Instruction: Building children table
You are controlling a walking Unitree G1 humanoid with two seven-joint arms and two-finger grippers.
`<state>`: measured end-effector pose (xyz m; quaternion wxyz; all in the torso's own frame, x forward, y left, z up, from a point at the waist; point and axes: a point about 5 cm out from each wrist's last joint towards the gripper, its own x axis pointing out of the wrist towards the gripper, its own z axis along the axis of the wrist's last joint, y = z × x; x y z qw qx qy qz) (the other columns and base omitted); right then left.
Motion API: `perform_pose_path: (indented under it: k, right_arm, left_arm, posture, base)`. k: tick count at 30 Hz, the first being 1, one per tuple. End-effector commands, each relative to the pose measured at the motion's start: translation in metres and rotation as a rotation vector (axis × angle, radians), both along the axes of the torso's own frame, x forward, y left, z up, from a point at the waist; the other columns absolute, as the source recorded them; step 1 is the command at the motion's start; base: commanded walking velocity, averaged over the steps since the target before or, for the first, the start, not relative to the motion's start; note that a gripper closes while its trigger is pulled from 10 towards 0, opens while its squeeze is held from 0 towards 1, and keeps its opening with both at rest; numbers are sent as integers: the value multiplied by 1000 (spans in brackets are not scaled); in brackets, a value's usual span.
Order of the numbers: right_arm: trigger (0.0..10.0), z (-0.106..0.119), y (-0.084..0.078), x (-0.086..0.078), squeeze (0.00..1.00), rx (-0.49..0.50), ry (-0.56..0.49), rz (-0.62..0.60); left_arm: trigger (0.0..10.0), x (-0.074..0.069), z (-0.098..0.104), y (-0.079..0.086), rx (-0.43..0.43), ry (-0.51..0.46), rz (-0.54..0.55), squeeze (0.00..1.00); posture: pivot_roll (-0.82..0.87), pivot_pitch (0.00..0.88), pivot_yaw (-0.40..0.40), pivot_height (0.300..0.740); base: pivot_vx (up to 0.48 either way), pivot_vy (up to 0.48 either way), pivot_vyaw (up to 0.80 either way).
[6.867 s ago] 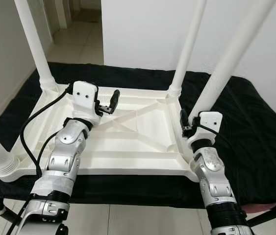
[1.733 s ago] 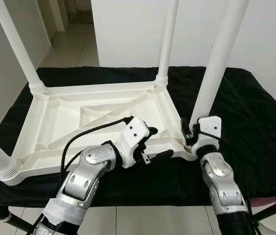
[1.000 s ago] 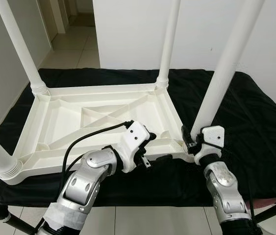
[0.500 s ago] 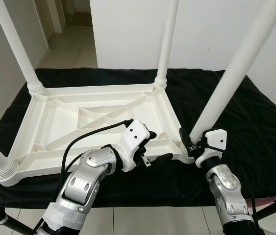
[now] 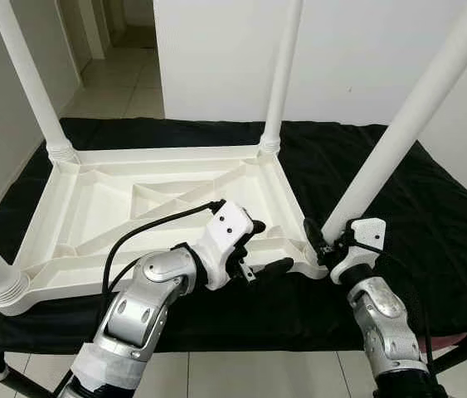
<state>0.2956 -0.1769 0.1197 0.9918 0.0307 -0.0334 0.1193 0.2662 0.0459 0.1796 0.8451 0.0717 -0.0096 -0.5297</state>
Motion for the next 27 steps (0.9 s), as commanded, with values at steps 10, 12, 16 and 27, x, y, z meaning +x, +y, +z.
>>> perform_pose_path:
  k: [10,12,16,27]
  right_arm:
    - [10000,-34,1,-3,0,88,227,-22]
    - [10000,-33,1,-3,0,74,218,-17]
    - [10000,-32,4,-5,0,49,196,-12]
    - [10000,-19,31,-9,0,186,157,-226]
  left_arm:
    - [10000,4,4,3,-2,-22,111,0]
    - [10000,4,4,3,-4,-22,113,0]
    - [10000,3,4,3,-8,-21,111,0]
    - [10000,-4,5,0,-14,-27,73,0]
  posture:
    - [-78,0,-5,740]
    - [-78,0,-5,740]
    - [-75,0,-9,740]
    - [-73,0,-18,740]
  base:
    - [0,0,0]
    - [0,0,0]
    - [0,0,0]
    - [0,0,0]
